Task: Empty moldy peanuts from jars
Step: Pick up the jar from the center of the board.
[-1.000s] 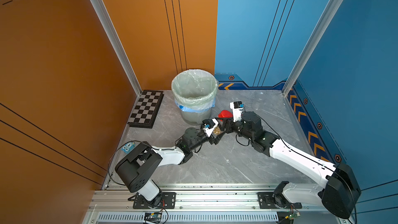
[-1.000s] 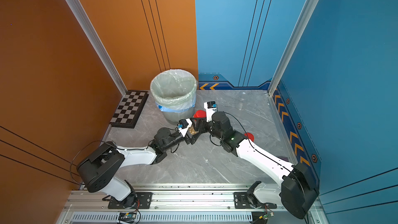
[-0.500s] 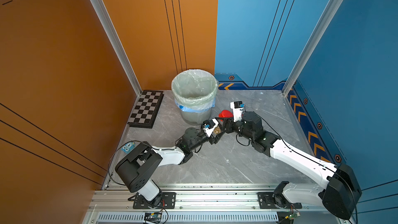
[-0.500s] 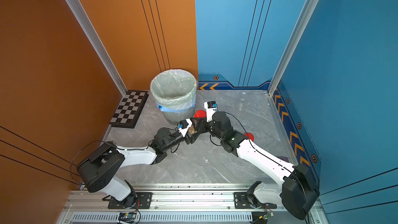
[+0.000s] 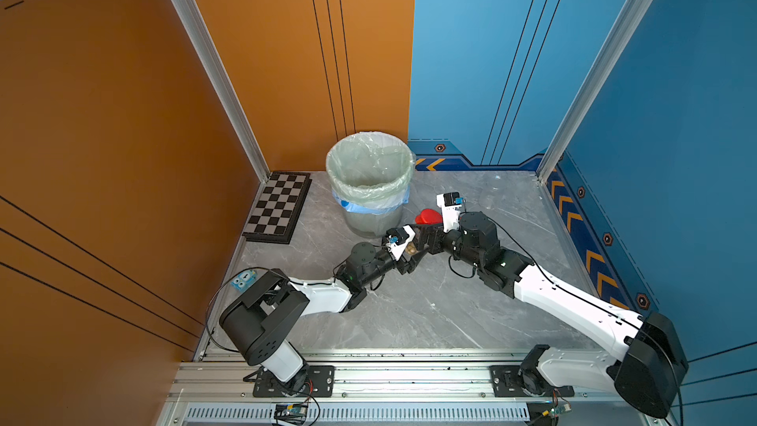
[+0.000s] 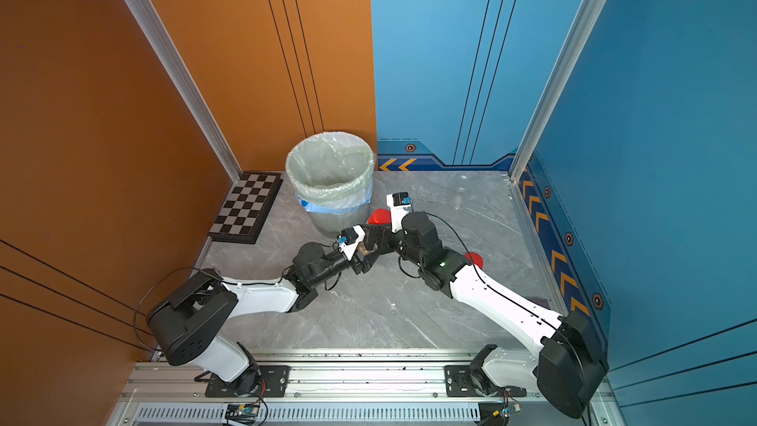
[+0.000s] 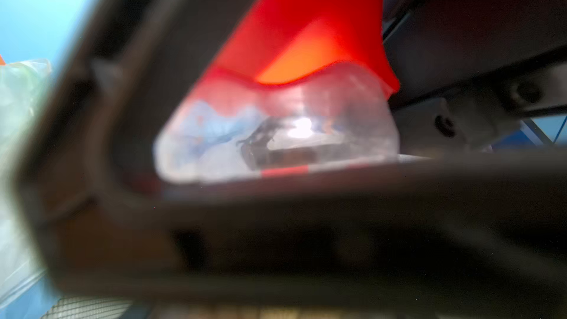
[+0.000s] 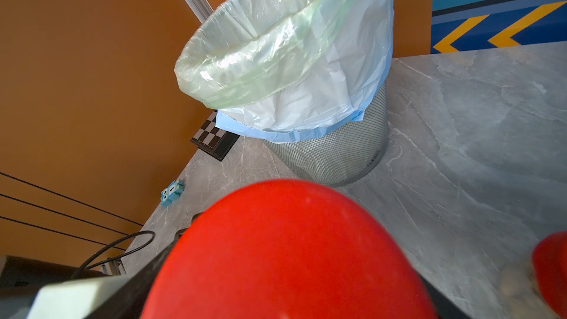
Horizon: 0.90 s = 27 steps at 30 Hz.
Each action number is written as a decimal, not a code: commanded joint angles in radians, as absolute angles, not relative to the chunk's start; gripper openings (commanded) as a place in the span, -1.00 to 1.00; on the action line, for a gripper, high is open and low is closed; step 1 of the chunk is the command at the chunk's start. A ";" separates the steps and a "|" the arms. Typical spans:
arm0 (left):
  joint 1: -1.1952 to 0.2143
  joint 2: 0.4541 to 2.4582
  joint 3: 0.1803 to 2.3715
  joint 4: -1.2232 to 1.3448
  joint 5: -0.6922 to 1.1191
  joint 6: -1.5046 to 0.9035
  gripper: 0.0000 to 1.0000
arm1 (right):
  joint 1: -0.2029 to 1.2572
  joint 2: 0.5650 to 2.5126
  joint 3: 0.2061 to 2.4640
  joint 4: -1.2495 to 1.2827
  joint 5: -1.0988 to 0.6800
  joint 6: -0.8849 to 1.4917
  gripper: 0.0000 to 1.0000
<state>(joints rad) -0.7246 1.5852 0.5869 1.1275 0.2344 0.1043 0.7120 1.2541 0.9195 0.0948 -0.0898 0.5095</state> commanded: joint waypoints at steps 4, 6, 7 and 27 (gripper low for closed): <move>-0.713 1.573 0.580 1.140 0.267 0.094 0.10 | 0.729 1.204 0.967 0.077 -0.073 0.485 1.00; -0.713 1.572 0.580 1.140 0.273 0.091 0.10 | 0.727 1.200 0.969 0.074 -0.066 0.486 1.00; -0.712 1.573 0.579 1.140 0.282 0.091 0.10 | 0.726 1.200 0.973 0.070 -0.066 0.483 1.00; -0.712 1.553 0.549 1.140 0.317 0.071 0.09 | 0.652 1.216 1.120 -0.090 -0.042 0.428 1.00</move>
